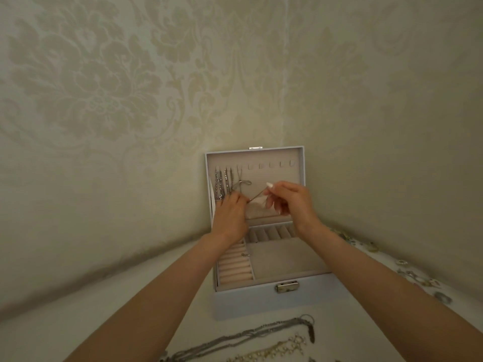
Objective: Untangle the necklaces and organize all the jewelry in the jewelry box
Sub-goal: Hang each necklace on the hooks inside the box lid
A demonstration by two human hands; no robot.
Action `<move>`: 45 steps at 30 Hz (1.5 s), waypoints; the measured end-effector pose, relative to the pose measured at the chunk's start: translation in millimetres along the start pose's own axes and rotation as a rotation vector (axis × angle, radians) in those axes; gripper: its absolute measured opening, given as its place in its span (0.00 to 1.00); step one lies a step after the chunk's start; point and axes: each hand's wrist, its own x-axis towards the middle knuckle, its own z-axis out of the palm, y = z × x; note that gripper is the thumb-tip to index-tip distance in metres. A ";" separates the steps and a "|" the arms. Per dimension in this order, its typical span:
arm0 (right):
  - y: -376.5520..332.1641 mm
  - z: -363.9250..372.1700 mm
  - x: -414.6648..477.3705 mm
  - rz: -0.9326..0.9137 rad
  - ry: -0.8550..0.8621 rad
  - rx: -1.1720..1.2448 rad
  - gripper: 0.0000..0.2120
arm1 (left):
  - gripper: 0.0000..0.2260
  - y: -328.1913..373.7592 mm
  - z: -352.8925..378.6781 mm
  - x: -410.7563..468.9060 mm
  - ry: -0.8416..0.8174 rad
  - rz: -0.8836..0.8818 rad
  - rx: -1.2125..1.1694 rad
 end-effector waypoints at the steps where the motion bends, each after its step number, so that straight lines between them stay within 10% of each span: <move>1: -3.4 -1.9 3.1 -0.007 0.029 0.039 0.10 | 0.21 1.1 -0.5 1.3 0.005 -0.014 0.040; 11: -22.4 -7.9 39.9 -0.017 0.063 0.078 0.05 | 0.16 -6.1 -7.7 12.2 -0.144 -0.018 -0.005; 25: 14.1 12.7 71.5 0.037 -0.103 -0.670 0.01 | 0.19 -6.8 -18.3 -0.6 -0.046 0.007 -0.209; 33: 19.0 4.8 51.8 -0.029 -0.191 -1.043 0.14 | 0.19 -8.7 -19.2 -3.4 -0.013 0.025 -0.306; 45: 25.2 8.6 48.8 -0.074 -0.065 -0.960 0.06 | 0.15 -13.6 -20.7 -26.1 0.007 0.003 -0.307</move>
